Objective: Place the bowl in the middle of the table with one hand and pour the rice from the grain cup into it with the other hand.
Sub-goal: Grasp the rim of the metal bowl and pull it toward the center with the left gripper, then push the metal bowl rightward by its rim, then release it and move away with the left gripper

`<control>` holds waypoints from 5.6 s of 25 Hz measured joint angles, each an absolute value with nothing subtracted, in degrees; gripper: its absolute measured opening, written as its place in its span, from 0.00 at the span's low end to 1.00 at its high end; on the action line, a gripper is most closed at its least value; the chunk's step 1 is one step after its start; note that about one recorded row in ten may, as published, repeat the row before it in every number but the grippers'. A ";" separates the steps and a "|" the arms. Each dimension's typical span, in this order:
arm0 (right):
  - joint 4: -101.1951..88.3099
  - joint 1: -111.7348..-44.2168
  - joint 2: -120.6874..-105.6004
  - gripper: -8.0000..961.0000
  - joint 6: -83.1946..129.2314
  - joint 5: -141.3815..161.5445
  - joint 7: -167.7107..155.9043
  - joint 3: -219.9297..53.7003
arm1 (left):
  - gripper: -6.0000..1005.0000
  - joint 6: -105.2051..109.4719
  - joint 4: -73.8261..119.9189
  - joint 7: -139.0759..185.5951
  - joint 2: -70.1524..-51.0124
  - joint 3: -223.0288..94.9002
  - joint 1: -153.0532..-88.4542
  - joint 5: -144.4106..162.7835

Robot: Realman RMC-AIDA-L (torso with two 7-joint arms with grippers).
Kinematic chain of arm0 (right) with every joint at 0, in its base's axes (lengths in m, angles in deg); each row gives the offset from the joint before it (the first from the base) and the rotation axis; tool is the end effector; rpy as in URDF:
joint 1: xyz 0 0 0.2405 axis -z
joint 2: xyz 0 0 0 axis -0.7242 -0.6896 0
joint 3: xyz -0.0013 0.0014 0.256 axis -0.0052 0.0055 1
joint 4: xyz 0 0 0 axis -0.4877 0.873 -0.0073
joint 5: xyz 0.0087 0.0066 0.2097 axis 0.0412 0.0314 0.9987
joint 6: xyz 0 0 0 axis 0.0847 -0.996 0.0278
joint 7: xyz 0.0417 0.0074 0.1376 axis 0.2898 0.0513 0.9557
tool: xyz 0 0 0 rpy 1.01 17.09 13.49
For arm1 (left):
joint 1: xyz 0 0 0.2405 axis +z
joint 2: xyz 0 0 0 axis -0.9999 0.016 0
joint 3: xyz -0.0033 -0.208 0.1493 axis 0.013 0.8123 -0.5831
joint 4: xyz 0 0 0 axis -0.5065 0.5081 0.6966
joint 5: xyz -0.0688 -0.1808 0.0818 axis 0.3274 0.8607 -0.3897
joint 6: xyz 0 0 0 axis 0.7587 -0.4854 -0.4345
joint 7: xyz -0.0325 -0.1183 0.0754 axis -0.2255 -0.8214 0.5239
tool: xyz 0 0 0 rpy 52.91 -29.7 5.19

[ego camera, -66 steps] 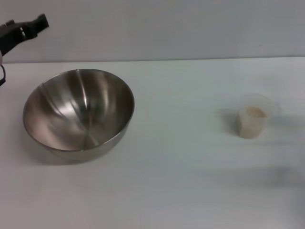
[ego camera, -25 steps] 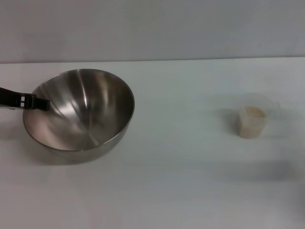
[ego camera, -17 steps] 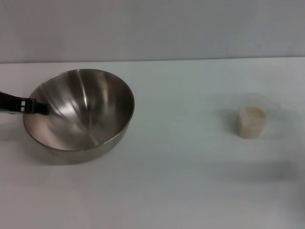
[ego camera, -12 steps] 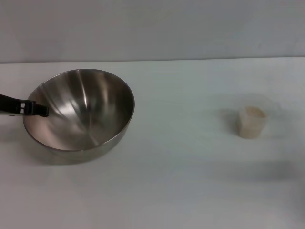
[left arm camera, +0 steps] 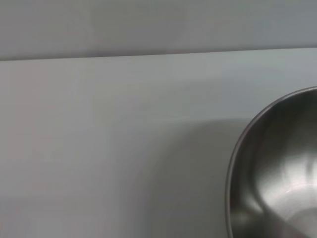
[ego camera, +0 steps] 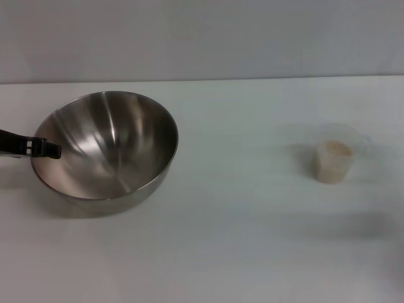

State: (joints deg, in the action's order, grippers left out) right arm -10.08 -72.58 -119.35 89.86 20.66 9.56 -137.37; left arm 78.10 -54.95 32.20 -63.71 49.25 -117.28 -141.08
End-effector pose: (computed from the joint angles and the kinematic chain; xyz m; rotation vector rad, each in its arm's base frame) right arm 0.3437 0.3387 0.0693 -1.2206 0.4998 0.8713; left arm -0.2491 0.3919 0.0610 -1.8691 -1.2933 0.1704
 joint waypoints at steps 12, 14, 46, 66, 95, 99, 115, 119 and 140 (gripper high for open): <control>-10.08 -72.70 -119.35 0.85 89.90 20.66 9.56 -137.37 | 0.52 78.02 -52.37 32.80 -63.70 49.52 -118.82 -141.07; -10.08 -72.69 -119.35 0.85 89.91 20.66 9.56 -137.37 | 0.44 78.00 -52.38 32.81 -63.70 49.74 -118.86 -141.07; -10.26 -72.51 -119.35 0.85 90.30 20.66 9.56 -137.37 | 0.09 78.47 -52.99 32.15 -63.65 50.30 -119.34 -141.88; -10.26 -72.84 -119.35 0.85 90.16 20.66 9.57 -137.28 | 0.07 83.51 -53.09 39.96 -63.34 58.76 -122.72 -135.42; -11.00 -72.85 -119.26 0.85 89.86 20.66 9.56 -137.29 | 0.05 88.44 -48.88 41.55 -64.09 59.45 -129.01 -125.65; -11.04 -72.85 -119.26 0.85 89.86 20.56 9.56 -137.29 | 0.05 86.09 -47.36 40.00 -64.16 57.09 -129.19 -125.14; -11.59 -72.95 -119.25 0.85 89.86 20.14 9.56 -137.28 | 0.05 81.01 -44.21 35.73 -64.32 49.32 -130.44 -123.55; -11.59 -72.94 -119.21 0.85 89.87 20.13 9.56 -137.29 | 0.05 80.34 -44.00 35.14 -64.32 48.80 -130.44 -123.47; -11.57 -72.94 -119.17 0.85 90.11 20.13 9.56 -137.29 | 0.05 78.75 -42.88 35.24 -64.04 46.32 -130.39 -124.08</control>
State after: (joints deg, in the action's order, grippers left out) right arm -11.57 -72.94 -119.17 90.11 20.13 9.56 -137.29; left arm 78.75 -42.88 35.24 -64.04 46.32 -130.39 -124.08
